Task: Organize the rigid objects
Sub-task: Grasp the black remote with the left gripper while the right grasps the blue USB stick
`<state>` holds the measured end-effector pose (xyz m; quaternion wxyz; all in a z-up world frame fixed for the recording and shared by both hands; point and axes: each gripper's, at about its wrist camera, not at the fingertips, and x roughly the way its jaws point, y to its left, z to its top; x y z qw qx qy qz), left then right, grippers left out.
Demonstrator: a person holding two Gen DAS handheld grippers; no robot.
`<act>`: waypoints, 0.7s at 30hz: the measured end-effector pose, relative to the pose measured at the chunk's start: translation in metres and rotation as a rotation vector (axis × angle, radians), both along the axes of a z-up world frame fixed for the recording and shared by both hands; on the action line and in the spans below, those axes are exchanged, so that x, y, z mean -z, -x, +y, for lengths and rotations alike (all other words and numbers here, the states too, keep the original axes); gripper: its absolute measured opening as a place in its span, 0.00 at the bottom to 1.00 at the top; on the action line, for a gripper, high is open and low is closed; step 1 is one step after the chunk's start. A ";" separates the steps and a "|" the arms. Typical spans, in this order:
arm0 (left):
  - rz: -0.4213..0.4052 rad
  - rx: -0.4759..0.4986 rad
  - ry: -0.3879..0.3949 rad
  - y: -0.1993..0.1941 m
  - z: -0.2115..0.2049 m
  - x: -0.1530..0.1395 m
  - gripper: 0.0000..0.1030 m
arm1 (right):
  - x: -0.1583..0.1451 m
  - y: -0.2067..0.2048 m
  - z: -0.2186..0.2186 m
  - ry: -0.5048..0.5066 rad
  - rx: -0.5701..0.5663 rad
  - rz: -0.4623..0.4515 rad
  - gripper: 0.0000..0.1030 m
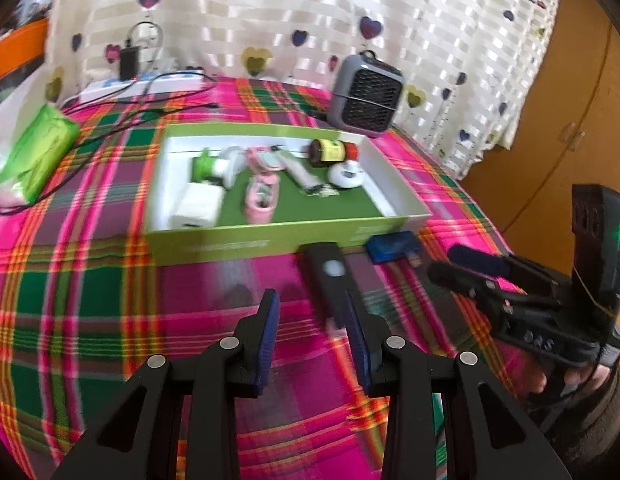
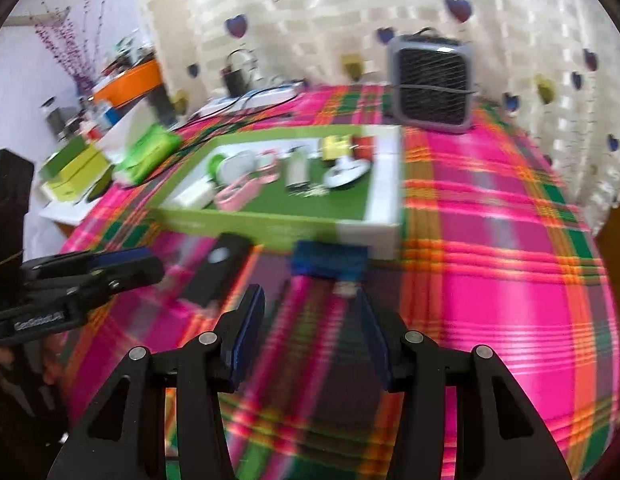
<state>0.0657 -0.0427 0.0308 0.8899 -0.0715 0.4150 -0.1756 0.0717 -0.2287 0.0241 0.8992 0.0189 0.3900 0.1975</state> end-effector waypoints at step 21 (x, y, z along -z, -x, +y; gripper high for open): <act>0.057 -0.016 -0.150 -0.023 -0.043 0.020 0.32 | 0.003 -0.019 -0.011 0.015 -0.002 0.002 0.48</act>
